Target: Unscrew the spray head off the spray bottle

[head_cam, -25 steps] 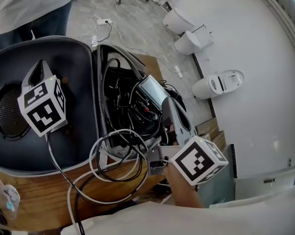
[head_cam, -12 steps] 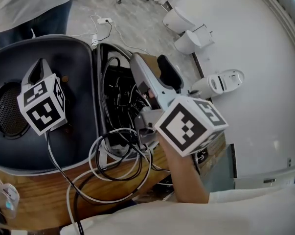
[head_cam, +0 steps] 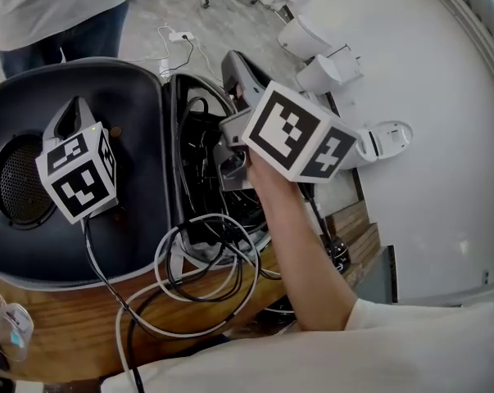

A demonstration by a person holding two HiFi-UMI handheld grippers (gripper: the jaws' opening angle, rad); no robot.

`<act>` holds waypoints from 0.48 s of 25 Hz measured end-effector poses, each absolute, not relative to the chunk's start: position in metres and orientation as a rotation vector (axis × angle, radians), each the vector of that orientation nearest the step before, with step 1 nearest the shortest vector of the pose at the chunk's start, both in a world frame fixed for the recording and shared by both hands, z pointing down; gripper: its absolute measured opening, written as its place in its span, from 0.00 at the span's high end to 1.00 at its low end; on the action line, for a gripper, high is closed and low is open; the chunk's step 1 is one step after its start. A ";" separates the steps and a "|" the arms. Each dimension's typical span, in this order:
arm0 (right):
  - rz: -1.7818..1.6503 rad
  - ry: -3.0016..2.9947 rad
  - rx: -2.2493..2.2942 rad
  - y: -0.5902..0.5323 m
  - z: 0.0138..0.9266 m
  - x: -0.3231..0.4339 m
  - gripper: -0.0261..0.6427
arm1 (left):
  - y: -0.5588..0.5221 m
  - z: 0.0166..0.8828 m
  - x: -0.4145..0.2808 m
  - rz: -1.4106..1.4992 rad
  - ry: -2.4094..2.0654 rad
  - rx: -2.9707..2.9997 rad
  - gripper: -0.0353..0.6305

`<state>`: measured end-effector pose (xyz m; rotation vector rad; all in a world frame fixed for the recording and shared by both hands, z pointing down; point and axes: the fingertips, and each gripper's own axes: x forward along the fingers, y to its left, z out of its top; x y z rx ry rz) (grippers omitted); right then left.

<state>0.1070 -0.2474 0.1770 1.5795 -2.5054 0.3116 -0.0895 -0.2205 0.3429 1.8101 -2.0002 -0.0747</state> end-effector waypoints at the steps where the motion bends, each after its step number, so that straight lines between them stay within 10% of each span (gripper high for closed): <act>1: 0.306 -2.530 1.557 -0.243 0.175 0.105 0.95 | -0.220 0.343 -0.089 -0.075 -2.000 1.810 0.95; 4: 0.319 -2.602 1.452 -0.217 0.172 0.096 0.67 | -0.220 0.344 -0.089 -0.076 -2.000 1.808 0.95; 12: 0.238 -2.645 1.305 -0.108 0.170 0.100 0.60 | -0.220 0.343 -0.090 -0.072 -2.001 1.808 0.95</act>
